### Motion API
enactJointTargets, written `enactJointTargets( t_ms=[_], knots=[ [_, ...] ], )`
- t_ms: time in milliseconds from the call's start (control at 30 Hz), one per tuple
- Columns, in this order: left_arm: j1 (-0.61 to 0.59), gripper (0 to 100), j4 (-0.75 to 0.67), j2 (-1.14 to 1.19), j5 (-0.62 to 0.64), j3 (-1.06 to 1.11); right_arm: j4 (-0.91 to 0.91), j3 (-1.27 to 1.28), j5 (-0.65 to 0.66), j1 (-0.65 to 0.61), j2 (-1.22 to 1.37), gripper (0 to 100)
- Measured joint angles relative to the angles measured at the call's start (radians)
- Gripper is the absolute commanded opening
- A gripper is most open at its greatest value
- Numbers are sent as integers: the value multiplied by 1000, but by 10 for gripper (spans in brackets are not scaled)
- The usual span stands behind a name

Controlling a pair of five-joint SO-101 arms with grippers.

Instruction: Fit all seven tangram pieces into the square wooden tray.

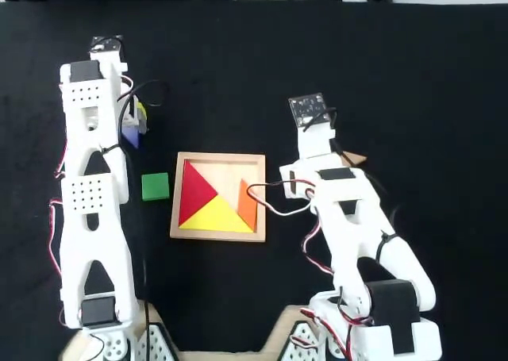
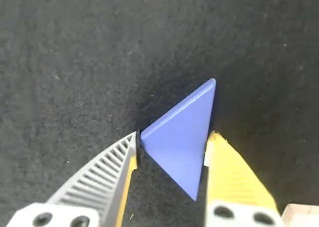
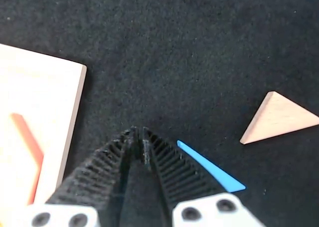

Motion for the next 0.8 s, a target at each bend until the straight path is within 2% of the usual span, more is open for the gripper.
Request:
enactJointTargets(
  t_ms=[233,533,667,800],
  knots=[
    [0,70,8,0,-29,0,0,0,0,0,0,11],
    [0,69,23,0,-32,-12,0,0,0,0,0,11],
    [14,72,23,-14,-72,-11,-21,0,0,0,0,11],
    [43,73,29,-127,-133,26,-25,0,2,14,0,11]
  ],
)
